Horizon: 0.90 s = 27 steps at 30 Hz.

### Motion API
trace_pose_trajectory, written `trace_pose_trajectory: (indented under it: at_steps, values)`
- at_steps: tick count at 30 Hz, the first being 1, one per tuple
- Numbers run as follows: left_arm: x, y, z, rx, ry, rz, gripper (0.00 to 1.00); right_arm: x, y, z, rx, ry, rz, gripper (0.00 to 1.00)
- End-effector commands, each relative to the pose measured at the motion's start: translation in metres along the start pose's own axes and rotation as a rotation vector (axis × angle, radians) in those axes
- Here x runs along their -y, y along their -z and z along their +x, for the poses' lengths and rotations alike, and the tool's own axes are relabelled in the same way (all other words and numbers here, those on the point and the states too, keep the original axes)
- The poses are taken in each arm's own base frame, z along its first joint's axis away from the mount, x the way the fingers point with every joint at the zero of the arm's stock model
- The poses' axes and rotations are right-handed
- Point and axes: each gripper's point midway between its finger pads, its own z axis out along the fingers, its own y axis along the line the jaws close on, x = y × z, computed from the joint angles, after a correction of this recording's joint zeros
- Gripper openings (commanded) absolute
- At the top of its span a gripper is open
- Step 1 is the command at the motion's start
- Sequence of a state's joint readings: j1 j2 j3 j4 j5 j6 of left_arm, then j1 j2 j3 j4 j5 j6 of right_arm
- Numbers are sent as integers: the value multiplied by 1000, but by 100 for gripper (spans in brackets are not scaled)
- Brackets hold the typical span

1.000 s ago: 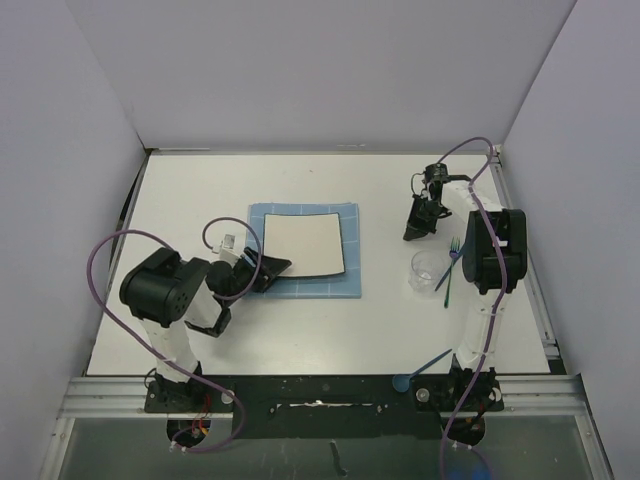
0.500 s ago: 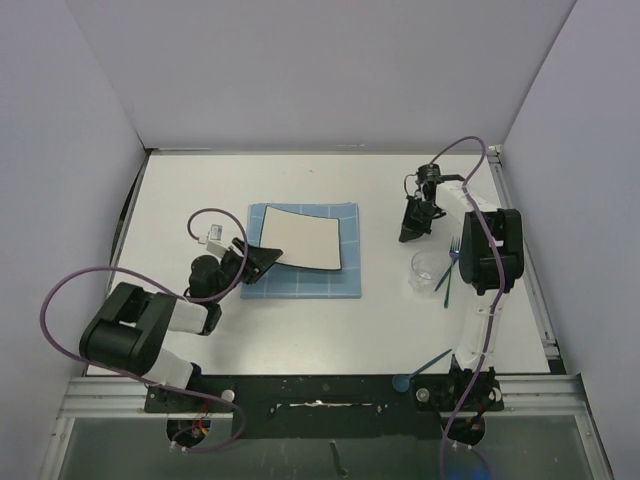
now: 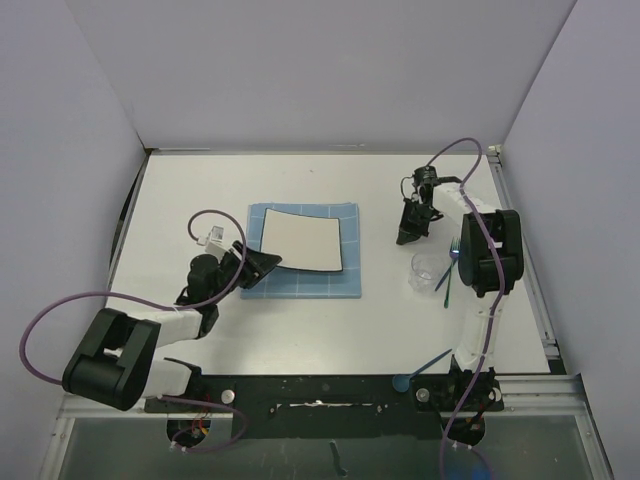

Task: Set the dinner table for one person
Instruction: Place the plate on the napkin.

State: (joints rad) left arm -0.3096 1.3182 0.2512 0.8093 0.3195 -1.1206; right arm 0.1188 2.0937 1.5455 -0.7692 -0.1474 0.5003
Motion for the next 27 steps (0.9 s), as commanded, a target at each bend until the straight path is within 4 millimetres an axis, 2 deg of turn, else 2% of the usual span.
trace_pose_trajectory:
  at_steps: [1, 4, 10, 16, 21, 23, 27]
  values:
    - [32, -8, -9, 32, -56, 108, 48, -10, 23, -9, 72, 14, -32, 0]
    - [26, -14, -1, 5, -48, 91, 47, -19, 26, -7, 73, 22, -69, 0]
    - [26, -32, 12, -48, -39, 103, 44, -52, 41, -1, 94, 123, -110, 0]
    - [23, -40, 15, -62, -36, 101, 43, -77, 69, -1, 145, 177, -158, 0]
    - [22, -37, 11, -49, -47, 86, 43, -108, 92, 8, 178, 253, -233, 0]
    - [22, -37, 10, -45, -49, 81, 43, -126, 93, 15, 168, 287, -288, 0]
    - [21, -36, 11, -43, -45, 80, 43, -164, 83, 36, 118, 359, -348, 0]
